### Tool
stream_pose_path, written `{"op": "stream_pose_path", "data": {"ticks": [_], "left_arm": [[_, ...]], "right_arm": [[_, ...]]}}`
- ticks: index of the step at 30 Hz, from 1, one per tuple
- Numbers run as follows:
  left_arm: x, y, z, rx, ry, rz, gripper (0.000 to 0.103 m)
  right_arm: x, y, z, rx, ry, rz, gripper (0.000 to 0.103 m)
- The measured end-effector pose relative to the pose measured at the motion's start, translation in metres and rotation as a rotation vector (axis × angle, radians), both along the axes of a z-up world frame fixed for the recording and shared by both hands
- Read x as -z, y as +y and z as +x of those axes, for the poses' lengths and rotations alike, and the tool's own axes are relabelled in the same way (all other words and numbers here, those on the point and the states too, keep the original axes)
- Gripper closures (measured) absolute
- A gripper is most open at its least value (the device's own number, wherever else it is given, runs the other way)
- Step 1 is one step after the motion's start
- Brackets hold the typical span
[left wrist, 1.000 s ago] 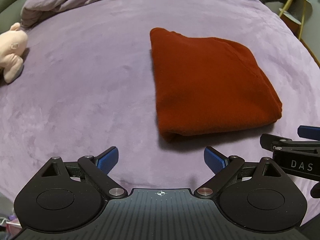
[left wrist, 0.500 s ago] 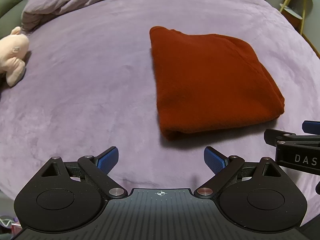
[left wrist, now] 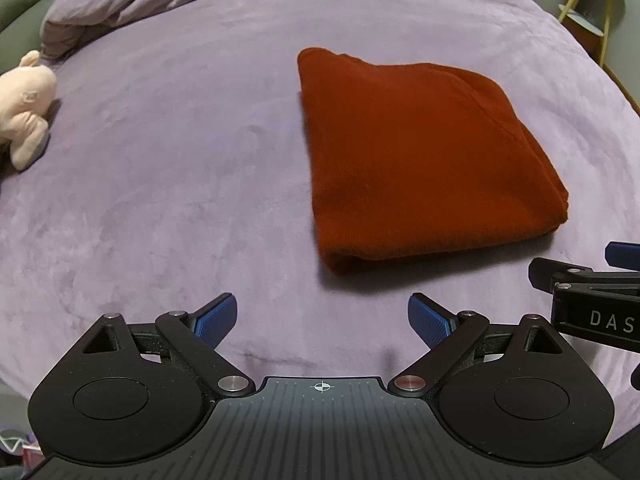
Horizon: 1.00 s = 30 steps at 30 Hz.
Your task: Fold small clothes
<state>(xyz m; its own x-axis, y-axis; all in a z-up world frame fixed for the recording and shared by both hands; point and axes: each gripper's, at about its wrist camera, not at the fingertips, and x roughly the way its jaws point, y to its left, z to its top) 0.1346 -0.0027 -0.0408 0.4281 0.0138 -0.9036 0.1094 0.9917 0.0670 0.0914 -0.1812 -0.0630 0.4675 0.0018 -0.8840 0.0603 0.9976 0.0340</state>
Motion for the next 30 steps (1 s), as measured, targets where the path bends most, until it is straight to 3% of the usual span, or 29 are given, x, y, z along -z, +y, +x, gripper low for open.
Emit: {"op": "stream_pose_path", "data": {"ticks": [30], "left_arm": [[0.0034, -0.0012, -0.0018, 0.016, 0.011, -0.001, 0.007]], "right_arm": [[0.0040, -0.0007, -0.0019, 0.025, 0.011, -0.001, 0.021]]}}
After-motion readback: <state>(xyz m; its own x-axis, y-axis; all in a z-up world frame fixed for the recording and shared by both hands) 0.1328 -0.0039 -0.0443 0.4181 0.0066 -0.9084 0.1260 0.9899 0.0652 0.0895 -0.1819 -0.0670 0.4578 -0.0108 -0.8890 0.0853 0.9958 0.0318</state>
